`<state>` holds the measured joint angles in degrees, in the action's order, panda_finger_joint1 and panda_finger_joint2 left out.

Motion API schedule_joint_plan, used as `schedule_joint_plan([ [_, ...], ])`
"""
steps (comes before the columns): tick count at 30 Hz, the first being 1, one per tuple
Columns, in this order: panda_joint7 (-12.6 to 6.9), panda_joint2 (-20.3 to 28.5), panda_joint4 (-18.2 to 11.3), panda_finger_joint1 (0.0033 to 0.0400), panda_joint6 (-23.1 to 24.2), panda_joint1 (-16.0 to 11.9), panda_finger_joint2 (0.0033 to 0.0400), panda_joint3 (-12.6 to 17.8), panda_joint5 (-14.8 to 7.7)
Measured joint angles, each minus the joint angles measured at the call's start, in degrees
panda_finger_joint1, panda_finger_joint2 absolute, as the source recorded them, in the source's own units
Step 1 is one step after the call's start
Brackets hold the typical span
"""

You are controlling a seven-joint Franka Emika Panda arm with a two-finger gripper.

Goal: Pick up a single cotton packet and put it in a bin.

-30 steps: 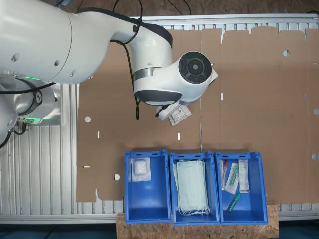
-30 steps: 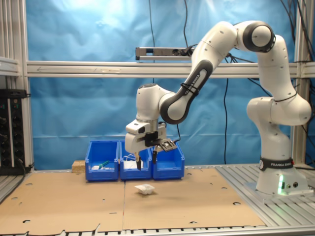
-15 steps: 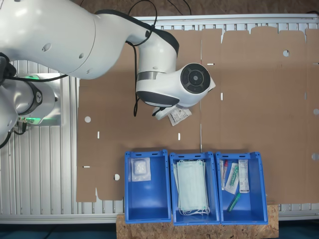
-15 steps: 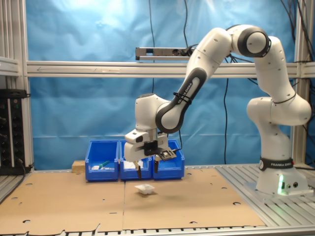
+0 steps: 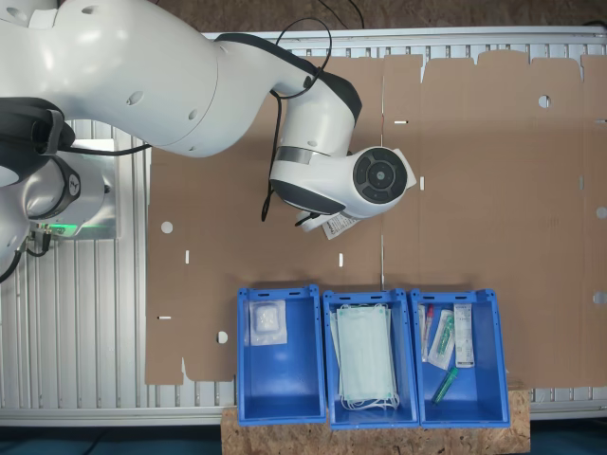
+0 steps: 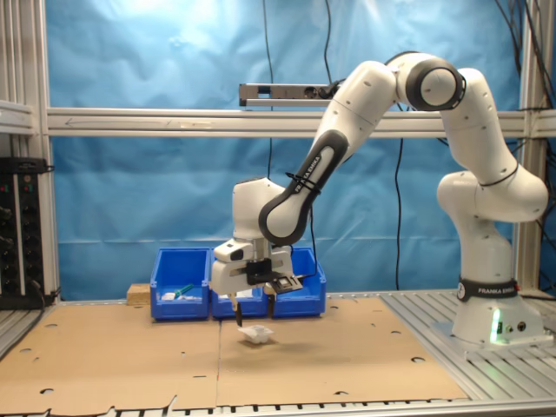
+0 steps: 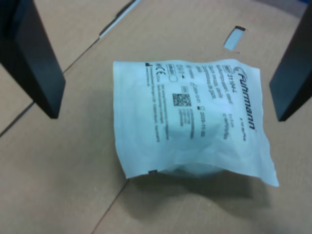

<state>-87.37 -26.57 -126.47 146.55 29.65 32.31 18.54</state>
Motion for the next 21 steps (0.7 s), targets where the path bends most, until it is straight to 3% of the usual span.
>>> schedule_joint_plan([
  [8,-2.28,-2.9,1.1,0.0400,0.4,-2.8,0.0400,-1.9,3.3],
  [21,-4.36,-6.9,3.2,0.0400,0.5,-6.2,0.0400,-4.7,5.2],
])
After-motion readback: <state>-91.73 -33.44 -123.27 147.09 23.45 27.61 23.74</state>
